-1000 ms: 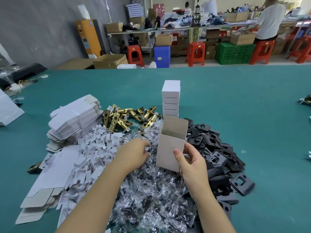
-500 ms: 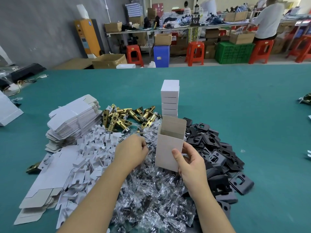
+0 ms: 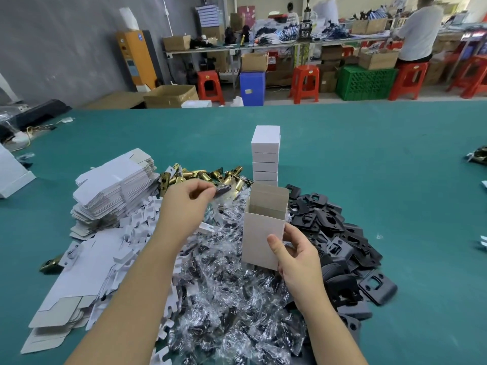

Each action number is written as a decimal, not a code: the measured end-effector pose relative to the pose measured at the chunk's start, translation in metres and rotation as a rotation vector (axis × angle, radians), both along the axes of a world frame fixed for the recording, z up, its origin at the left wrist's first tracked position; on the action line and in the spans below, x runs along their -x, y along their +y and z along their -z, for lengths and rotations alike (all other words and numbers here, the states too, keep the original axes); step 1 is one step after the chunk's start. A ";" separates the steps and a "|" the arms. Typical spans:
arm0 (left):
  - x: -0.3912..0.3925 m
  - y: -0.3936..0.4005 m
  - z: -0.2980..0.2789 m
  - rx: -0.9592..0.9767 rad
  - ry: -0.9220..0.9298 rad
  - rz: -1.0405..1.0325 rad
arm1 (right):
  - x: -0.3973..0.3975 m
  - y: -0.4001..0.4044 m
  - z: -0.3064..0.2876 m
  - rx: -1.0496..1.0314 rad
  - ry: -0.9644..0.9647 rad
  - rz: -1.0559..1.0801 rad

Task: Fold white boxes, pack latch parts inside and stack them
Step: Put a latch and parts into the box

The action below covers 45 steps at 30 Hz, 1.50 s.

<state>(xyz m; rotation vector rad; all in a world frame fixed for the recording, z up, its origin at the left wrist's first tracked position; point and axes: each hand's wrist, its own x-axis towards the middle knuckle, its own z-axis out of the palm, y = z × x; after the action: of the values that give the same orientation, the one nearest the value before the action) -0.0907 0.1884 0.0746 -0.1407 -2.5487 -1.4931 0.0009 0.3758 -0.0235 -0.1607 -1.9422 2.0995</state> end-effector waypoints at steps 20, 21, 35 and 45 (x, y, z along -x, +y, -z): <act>-0.026 0.055 -0.013 0.631 0.173 0.236 | 0.003 0.001 0.007 0.015 0.023 -0.035; -0.026 0.056 -0.014 0.674 0.144 0.251 | 0.003 0.001 0.008 0.014 0.022 -0.037; -0.032 0.043 -0.007 0.508 0.251 0.447 | 0.006 0.002 0.013 0.001 0.014 -0.047; -0.031 0.042 0.006 0.481 0.523 0.365 | 0.006 0.003 0.016 -0.022 0.014 -0.050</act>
<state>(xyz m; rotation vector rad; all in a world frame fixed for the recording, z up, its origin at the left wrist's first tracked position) -0.0599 0.2306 0.0688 -0.9646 -2.4465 -0.7432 -0.0052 0.3784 -0.0393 -0.0946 -1.9801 2.1038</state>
